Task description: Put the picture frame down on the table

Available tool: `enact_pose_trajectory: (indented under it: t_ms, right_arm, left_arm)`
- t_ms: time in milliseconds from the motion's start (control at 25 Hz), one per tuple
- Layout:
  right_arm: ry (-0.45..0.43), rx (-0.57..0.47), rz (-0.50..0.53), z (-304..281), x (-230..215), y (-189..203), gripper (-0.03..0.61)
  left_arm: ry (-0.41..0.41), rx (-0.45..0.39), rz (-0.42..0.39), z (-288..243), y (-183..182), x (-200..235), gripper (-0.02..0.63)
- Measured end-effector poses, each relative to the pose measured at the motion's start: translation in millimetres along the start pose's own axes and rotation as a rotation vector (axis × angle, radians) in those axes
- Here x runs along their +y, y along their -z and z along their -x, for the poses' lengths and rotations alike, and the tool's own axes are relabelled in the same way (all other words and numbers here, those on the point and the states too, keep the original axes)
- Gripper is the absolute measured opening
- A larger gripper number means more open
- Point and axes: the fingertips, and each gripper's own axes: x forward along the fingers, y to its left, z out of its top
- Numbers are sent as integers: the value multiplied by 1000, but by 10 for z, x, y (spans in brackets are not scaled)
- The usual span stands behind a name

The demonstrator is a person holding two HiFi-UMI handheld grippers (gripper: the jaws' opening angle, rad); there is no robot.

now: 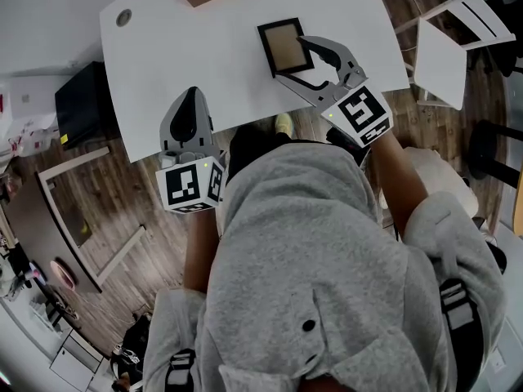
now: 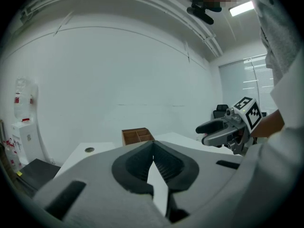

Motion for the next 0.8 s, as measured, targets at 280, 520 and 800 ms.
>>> enact_pose_trajectory:
  t_ms: [280, 520, 800]
  right_arm:
    - [206, -206, -103, 364, -56, -516, 70]
    - [319, -221, -201, 654, 194, -474, 42]
    - [422, -209, -329, 956, 658, -280, 43]
  left_arm:
    - [27, -17, -9, 137, -20, 21, 21]
    - [52, -33, -14, 548, -28, -71, 21]
    - [31, -31, -32, 1230, 147, -61, 21]
